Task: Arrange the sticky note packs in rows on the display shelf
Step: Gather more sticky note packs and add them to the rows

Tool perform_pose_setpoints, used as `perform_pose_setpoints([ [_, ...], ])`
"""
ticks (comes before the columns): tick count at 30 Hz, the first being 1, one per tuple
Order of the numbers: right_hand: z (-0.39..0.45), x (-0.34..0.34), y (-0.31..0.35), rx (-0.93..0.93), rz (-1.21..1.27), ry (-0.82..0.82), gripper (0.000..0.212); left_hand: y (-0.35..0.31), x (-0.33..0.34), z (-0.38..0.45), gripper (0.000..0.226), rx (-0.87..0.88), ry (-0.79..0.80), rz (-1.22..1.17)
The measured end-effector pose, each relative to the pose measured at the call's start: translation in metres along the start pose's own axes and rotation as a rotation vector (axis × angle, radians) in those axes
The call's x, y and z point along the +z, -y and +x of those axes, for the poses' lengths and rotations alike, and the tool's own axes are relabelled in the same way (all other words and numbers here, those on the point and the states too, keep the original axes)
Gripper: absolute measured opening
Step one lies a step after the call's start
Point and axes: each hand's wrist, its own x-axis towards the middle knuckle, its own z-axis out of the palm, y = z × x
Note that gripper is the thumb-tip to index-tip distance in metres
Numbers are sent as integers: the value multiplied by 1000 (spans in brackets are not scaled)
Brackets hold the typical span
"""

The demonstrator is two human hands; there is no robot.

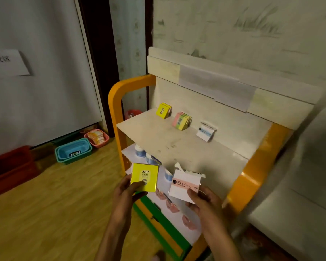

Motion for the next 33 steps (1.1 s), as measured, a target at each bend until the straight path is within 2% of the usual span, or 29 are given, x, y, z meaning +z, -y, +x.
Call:
perform_pose_setpoints([
  [8,120,76,33,-45,85,-56,23,-56,-5,149,24,35,20,92],
  [14,180,101,55,-92,113,-99,22,-80,13,236,18,37,47,68],
  [19,205,105,62,-93,93,-136,20,-77,25,299,20,-42,143,99],
  [26,230,104,68,-66,121,-266,26,-66,53,404,22,-18,294,235],
  [33,252,115,77,-87,151,-467,27,-43,94,497,24,-57,344,361],
])
